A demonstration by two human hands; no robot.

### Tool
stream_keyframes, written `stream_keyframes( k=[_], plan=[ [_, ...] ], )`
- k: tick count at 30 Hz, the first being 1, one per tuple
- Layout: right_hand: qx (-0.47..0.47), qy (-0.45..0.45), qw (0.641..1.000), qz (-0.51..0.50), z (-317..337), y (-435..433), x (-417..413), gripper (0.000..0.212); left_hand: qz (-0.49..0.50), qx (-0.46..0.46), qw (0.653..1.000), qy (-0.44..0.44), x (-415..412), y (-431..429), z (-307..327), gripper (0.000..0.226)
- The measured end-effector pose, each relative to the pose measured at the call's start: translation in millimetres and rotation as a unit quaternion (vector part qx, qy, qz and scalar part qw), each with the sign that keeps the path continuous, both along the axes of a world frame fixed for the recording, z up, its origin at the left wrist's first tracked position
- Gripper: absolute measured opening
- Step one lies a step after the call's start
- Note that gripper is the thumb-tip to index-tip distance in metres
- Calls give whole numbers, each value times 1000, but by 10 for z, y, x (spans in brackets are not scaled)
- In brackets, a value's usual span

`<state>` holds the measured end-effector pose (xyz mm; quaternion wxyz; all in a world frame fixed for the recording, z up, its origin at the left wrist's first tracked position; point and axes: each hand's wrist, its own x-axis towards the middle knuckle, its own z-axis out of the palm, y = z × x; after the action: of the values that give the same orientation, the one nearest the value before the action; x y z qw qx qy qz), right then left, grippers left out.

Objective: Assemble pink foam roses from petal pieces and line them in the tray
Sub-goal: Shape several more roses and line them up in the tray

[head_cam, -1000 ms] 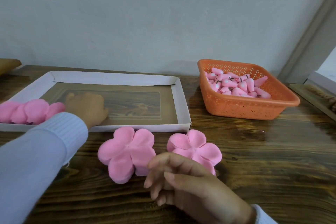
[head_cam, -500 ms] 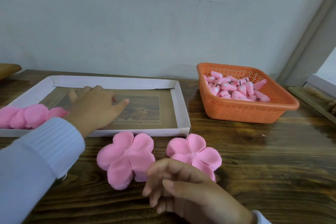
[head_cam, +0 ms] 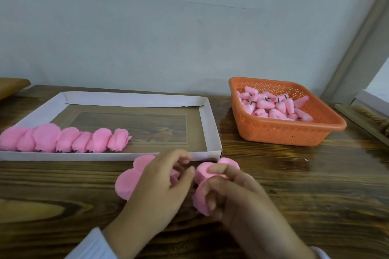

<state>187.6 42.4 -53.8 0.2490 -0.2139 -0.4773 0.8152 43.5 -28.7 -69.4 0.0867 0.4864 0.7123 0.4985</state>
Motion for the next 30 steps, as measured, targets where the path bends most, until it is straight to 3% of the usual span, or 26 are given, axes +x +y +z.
stream_keyframes(
  k=[4,7,11,14,17,20,25,30],
  plan=[
    [129,-57,983,-117,407,446,114,18,-18,-23,999,28,8,-30,-125,20],
    [260,-133,934,-206,747,1099,139,29,-28,-39,997,62,22,-41,-137,17],
    [432,-333,781,-302,816,2185,211,18,-33,-41,996,76,10,-50,-112,23],
    [497,-490,657,-284,660,2731,320,12,-37,-44,995,83,1,-50,-101,21],
    [517,-567,595,-240,499,2949,347,16,-45,-44,994,89,10,-50,-96,20],
    [499,-582,609,-202,459,2969,258,41,-42,-49,993,97,15,-39,-87,19],
    [508,-605,604,-101,449,2995,112,40,-52,-70,992,93,16,-25,-91,13],
    [455,-581,666,-110,399,3074,122,32,-46,-71,992,98,31,-25,-84,14]
  ],
)
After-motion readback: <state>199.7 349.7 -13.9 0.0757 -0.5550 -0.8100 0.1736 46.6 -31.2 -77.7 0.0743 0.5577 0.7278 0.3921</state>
